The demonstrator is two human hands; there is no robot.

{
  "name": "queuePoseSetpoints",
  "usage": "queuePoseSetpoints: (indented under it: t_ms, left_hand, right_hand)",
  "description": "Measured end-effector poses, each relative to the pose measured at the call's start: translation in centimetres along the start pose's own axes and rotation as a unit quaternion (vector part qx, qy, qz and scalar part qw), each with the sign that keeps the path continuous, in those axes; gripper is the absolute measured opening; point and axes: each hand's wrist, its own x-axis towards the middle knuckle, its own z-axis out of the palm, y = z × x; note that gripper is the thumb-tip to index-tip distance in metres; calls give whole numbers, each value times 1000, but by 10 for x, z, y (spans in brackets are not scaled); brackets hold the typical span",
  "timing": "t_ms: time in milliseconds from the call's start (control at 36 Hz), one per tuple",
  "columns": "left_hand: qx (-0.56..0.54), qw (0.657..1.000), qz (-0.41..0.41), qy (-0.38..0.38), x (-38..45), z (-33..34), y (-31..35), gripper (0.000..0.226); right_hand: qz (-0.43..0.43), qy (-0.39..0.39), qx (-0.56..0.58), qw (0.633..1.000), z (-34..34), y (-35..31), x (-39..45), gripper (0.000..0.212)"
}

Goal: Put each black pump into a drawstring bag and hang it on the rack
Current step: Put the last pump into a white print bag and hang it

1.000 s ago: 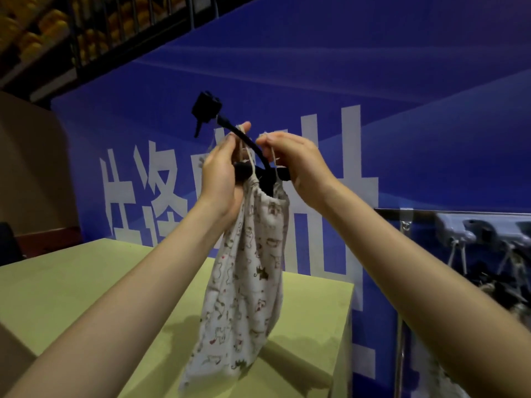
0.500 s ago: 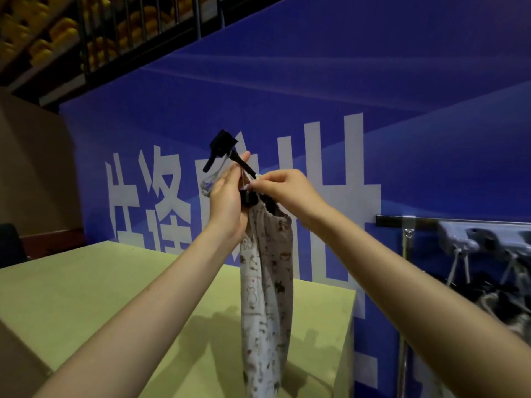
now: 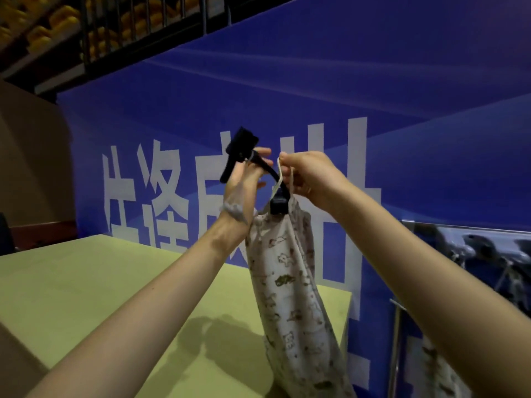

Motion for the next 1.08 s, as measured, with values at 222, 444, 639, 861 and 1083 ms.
queuePoseSetpoints:
  t_ms: [222,444,639,861,1083]
  left_hand:
    - [0,991,91,-96,-20,26,1,25]
    - [-35,998,-49,-2,-10,73,-10,24]
    - [-204,958,-159,-122,-15,112,-19,37]
    - [-223,945,-167,-171,-38,190,-30,34]
    - [-287,888,-248,-261,-85,277,-52,15]
  right_hand:
    - [12,50,-10,999,-37,-9,-16,22]
    - [46,23,39,998,-79,-18,-38,17]
    - [90,-9,140,986,-130,-28,-70,21]
    - [92,36,189,977,-200,-27,-115,8]
    - [72,59,-25,995,-272,-8,-164,17]
